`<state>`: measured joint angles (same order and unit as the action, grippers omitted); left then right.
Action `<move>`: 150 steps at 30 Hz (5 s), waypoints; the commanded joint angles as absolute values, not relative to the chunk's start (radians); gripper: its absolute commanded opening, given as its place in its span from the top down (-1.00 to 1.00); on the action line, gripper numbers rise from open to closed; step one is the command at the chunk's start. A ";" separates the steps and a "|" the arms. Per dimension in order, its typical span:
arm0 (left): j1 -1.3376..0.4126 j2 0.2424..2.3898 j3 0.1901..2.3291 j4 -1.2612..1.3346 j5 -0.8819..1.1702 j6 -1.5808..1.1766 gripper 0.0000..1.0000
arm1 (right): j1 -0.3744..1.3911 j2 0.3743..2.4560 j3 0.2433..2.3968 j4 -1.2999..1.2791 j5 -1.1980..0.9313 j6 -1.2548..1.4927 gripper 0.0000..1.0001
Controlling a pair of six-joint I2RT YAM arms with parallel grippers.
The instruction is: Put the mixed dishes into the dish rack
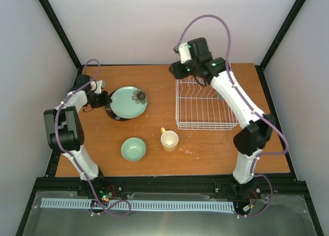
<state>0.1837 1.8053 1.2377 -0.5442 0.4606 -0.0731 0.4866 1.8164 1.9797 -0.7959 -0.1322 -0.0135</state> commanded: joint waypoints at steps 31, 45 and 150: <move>0.203 1.681 1.173 -0.494 0.589 -0.033 0.99 | 0.701 2.488 2.413 -1.038 -0.442 0.094 -0.18; 0.203 1.676 1.147 -0.475 0.589 -0.023 0.99 | 0.700 2.518 2.456 -1.054 -0.267 0.133 -0.22; 0.233 1.608 1.140 -0.115 1.332 -0.344 0.98 | 0.570 2.335 2.272 -0.559 -1.149 0.472 0.94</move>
<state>0.2790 1.6341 1.1114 -0.1814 1.2095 -0.3164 0.5503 2.3711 2.2459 -0.5846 -1.0180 0.4591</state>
